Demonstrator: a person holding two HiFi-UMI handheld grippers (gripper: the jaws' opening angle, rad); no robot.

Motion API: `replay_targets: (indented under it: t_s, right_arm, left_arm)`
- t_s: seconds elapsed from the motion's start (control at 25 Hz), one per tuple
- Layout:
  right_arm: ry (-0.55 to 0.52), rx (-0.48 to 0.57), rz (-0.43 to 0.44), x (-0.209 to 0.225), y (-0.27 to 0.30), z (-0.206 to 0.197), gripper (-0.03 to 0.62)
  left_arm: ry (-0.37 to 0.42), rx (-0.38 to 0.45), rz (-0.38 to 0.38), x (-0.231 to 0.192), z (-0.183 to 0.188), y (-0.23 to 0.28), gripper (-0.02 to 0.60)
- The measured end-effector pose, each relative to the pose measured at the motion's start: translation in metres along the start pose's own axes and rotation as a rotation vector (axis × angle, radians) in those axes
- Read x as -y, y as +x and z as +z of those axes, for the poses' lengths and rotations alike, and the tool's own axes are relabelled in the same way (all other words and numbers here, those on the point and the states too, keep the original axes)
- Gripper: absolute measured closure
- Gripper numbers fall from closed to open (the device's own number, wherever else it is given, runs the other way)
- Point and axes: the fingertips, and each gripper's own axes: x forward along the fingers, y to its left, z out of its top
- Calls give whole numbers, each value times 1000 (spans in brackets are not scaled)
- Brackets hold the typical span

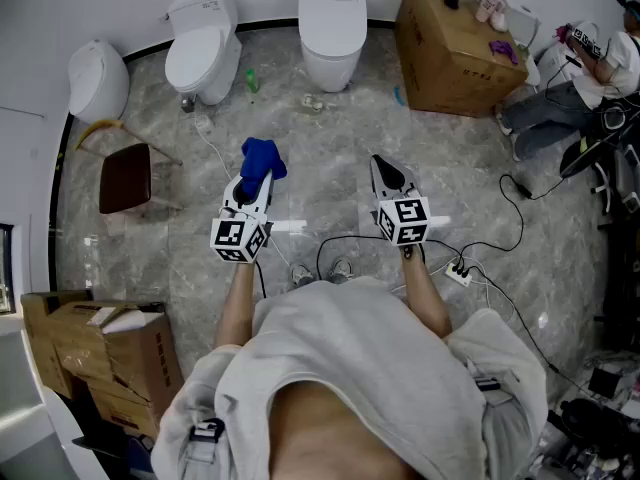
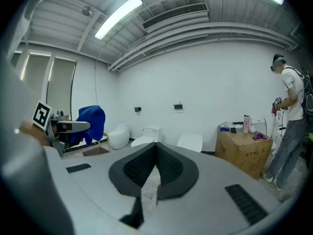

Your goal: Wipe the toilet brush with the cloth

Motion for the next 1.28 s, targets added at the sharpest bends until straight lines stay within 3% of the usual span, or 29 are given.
replay_targets:
  t_s: [0.48,1.28]
  right_arm:
    - [34,10,45,9,6,-4,563]
    - [36,-18,121,69,36,-24,562]
  left_arm:
    - [1,1,12,6,0,12,463]
    - [-15,-43,19,44,-23,87,463]
